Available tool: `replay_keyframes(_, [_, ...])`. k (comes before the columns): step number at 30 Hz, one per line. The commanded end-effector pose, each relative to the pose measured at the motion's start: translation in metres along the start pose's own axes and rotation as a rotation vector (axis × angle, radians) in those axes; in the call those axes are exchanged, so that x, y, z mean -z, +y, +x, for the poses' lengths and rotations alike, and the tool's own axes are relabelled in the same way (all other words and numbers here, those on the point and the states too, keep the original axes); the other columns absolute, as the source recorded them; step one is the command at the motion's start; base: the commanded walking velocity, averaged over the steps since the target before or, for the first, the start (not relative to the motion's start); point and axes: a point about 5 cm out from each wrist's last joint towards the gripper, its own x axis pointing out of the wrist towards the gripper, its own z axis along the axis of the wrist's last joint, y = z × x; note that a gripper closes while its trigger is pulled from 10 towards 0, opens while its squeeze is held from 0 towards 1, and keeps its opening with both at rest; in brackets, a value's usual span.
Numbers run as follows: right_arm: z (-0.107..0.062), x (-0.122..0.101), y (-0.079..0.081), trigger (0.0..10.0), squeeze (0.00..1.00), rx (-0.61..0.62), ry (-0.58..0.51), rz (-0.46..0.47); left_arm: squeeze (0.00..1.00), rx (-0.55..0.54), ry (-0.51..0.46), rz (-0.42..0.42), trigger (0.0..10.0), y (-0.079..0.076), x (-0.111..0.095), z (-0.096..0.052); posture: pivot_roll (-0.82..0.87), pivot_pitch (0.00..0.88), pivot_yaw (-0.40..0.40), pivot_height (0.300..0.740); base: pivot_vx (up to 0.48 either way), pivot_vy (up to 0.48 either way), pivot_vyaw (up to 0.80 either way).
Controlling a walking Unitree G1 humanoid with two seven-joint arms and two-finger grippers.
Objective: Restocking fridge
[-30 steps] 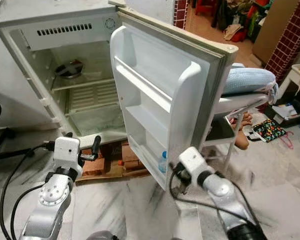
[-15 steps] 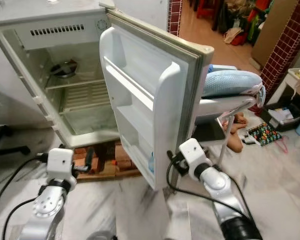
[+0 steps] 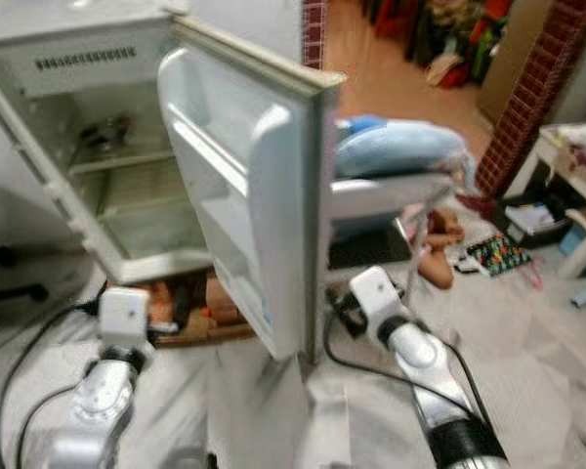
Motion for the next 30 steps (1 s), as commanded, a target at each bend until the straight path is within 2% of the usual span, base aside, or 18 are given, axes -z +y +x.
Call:
replay_keyframes(1, [0.005, -0.012, 0.004, 10.0, 0.00, 0.005, -0.064, 0.018, 0.00, -0.039, 0.010, 0.016, 10.0, 0.012, 0.002, 0.000, 0.08, 0.001, 0.032, 0.740, 0.000, 0.000, 0.00])
replay_keyframes(4, [0.005, -0.018, 0.006, 10.0, 0.00, 0.016, -0.116, 0.035, 0.00, -0.046, 0.007, 0.015, 10.0, 0.013, 0.002, 0.001, 0.08, 0.003, 0.033, 0.740, 0.000, 0.000, 0.00])
replay_keyframes(5, [0.006, -0.020, 0.006, 10.0, 0.00, 0.026, -0.129, 0.070, 0.00, -0.048, 0.010, 0.016, 10.0, 0.014, 0.002, 0.001, 0.07, 0.003, 0.034, 0.740, 0.000, 0.000, 0.00])
replay_keyframes(6, [0.007, -0.022, 0.005, 10.0, 0.00, 0.028, -0.139, 0.104, 0.00, -0.052, 0.014, 0.019, 10.0, 0.014, 0.002, 0.001, 0.07, 0.003, 0.034, 0.740, 0.000, 0.000, 0.71])
replay_keyframes(11, [0.013, -0.032, 0.006, 10.0, 0.00, 0.038, -0.170, 0.147, 0.00, -0.074, 0.030, 0.003, 10.0, 0.018, 0.002, 0.003, 0.08, 0.014, 0.040, 0.740, 0.000, 0.000, 0.79])
replay_keyframes(12, [0.018, -0.040, 0.005, 10.0, 0.00, 0.050, -0.192, 0.173, 0.00, -0.095, 0.036, -0.005, 10.0, 0.021, 0.002, 0.004, 0.08, 0.022, 0.040, 0.740, 0.000, 0.000, 0.77])
replay_keyframes(16, [0.031, -0.060, 0.002, 10.0, 0.00, 0.064, -0.234, 0.194, 0.00, -0.111, 0.018, -0.024, 10.0, 0.025, -0.001, 0.006, 0.09, 0.034, 0.039, 0.740, 0.000, 0.000, 0.77])
replay_keyframes(19, [0.036, -0.066, 0.001, 10.0, 0.00, 0.071, -0.242, 0.202, 0.00, -0.112, 0.019, -0.024, 10.0, 0.026, -0.002, 0.006, 0.10, 0.036, 0.039, 0.740, 0.000, 0.000, 0.77])
replay_keyframes(22, [0.050, -0.086, -0.001, 10.0, 0.00, 0.109, -0.261, 0.220, 0.00, -0.119, 0.031, 0.000, 10.0, 0.027, -0.001, 0.004, 0.11, 0.033, 0.035, 0.740, 0.000, 0.000, 0.76])
replay_keyframes(30, [0.056, -0.108, -0.006, 10.0, 0.00, 0.158, -0.307, 0.219, 0.00, -0.121, 0.035, 0.011, 10.0, 0.027, -0.002, 0.003, 0.12, 0.033, 0.032, 0.740, 0.000, 0.000, 0.56])
